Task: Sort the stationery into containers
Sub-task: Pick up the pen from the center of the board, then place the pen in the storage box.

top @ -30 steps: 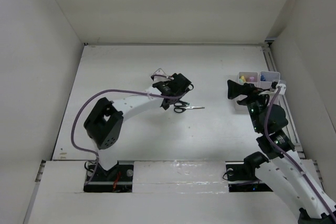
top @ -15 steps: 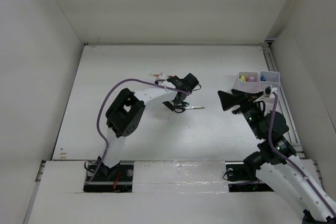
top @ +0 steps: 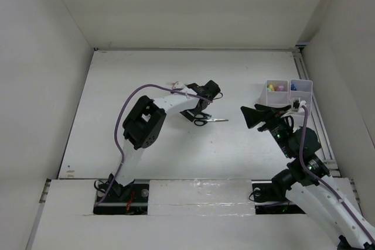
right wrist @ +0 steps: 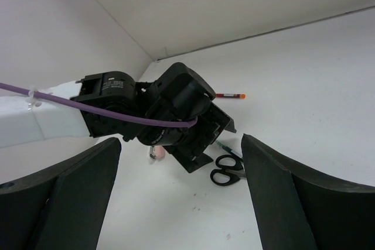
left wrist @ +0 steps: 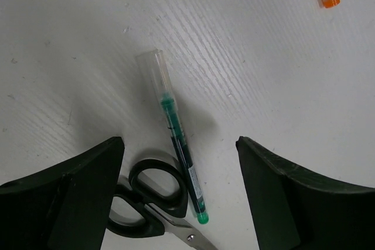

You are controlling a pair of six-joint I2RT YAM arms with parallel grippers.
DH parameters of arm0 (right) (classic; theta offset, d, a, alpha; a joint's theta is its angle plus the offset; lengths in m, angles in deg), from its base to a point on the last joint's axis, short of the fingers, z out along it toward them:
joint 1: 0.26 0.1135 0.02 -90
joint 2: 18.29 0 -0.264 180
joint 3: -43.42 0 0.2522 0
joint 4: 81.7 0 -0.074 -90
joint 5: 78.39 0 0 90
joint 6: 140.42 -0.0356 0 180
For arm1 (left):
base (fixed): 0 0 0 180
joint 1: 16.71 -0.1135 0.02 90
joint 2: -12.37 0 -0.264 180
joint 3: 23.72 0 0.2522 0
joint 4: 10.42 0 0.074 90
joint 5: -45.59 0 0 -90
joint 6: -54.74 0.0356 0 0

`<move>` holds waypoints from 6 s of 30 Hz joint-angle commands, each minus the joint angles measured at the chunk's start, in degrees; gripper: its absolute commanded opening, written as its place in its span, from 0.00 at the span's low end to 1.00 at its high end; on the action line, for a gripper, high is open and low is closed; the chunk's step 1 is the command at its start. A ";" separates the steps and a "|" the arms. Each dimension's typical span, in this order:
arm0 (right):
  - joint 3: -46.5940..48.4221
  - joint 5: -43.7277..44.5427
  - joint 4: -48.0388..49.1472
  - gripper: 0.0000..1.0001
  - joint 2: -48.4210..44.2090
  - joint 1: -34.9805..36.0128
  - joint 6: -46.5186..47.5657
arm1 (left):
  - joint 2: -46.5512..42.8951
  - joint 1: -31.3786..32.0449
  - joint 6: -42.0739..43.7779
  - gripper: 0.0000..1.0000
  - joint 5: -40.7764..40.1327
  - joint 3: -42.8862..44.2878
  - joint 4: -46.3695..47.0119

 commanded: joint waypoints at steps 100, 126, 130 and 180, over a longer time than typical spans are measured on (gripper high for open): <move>10.07 -15.18 18.65 0.00 25.88 0.11 -4.77 | -47.64 8.63 79.55 0.42 37.26 -40.21 70.42; 7.76 19.10 30.96 0.00 35.17 -31.88 21.07 | -61.43 8.63 68.39 1.00 30.74 -56.91 60.05; 9.63 18.24 31.48 0.00 38.44 -37.67 16.96 | -63.63 8.63 67.86 1.00 31.44 -58.85 60.05; 14.90 15.95 35.18 0.66 57.44 -47.26 14.22 | -66.20 5.99 67.51 1.00 24.34 -62.45 54.07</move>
